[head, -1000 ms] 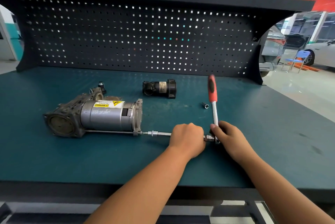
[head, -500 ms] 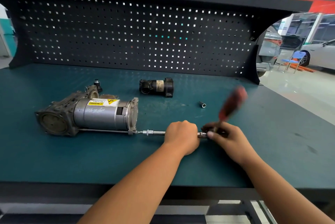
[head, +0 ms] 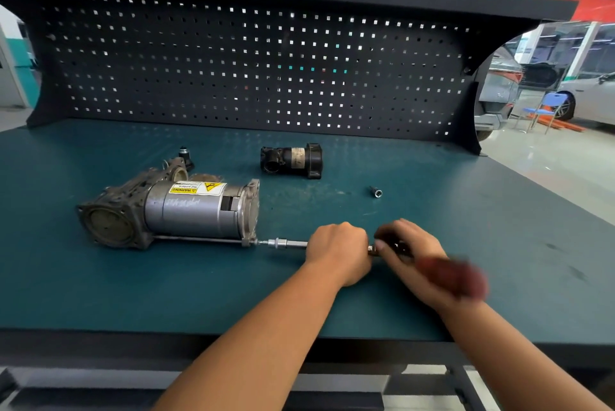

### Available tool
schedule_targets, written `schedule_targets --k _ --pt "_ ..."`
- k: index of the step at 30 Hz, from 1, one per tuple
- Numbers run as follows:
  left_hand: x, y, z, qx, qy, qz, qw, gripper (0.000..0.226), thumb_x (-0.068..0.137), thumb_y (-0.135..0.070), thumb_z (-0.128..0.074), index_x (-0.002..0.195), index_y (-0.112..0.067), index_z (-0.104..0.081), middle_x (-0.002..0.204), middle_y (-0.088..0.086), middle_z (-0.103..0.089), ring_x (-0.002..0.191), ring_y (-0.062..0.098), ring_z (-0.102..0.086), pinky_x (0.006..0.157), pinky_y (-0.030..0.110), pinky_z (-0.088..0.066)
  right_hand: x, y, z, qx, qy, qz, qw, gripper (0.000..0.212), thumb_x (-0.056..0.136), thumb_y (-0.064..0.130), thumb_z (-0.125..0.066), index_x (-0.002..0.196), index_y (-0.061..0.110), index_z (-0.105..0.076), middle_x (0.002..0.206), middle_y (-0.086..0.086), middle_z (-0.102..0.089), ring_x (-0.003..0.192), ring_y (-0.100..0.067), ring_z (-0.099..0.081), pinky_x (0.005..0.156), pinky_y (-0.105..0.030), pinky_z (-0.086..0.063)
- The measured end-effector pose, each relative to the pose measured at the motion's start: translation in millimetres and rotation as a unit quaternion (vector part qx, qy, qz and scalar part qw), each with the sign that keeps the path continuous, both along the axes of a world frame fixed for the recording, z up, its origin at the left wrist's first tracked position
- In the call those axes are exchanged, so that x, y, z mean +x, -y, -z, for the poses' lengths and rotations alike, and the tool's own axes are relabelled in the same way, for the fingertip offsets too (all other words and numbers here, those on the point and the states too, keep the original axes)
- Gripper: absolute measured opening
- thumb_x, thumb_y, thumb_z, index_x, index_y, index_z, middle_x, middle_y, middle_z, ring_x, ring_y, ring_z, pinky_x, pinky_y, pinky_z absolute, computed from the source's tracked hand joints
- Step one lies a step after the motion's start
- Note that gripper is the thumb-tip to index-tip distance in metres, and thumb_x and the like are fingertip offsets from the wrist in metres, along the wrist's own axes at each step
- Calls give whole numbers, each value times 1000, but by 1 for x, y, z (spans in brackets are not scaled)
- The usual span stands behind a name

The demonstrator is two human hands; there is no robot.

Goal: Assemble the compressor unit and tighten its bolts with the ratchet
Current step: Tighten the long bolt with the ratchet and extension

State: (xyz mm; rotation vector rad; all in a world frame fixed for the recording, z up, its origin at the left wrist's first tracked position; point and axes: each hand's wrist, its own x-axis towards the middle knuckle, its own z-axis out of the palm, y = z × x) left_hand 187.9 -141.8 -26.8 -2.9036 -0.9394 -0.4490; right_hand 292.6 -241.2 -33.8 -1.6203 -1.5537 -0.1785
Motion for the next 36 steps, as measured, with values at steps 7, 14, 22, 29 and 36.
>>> schedule_targets --k 7,14,22,29,36 --pt "-2 -1 2 28 -2 25 999 21 85 -31 -49 82 -15 -63 87 11 -65 84 35 -61 59 30 -31 1 -41 -9 -78 -287 145 944 22 85 13 -50 67 5 -41 61 -9 -44 58 -21 -38 57 -31 -35" --pt "-3 1 -2 -5 16 7 1000 20 83 -27 -49 83 -17 -66 81 7 -60 82 35 -61 59 30 -32 -6 -16 -11 83 5 23 996 36 92 14 -50 56 8 -42 57 -4 -41 55 -13 -38 55 -27 -33" --pt "-5 1 1 41 5 28 999 24 87 -31 -48 88 -14 -64 91 11 -66 88 36 -61 60 30 -31 0 -48 -20 -118 -284 194 931 29 89 21 -49 65 5 -48 59 -9 -48 57 -25 -43 55 -35 -38" --pt "-5 0 -3 -2 18 -2 1000 21 85 -28 -48 87 -17 -67 88 10 -64 86 36 -61 59 30 -34 -7 -34 -6 135 -131 105 977 41 89 21 -53 55 10 -34 46 -13 -40 46 -25 -36 49 -37 -37" --pt "-7 -1 1 35 9 21 999 21 88 -29 -50 89 -14 -64 92 12 -66 88 36 -61 61 31 -33 -9 -49 -13 1 -209 216 954 44 94 30 -48 56 12 -34 54 -8 -43 52 -31 -46 55 -42 -43"
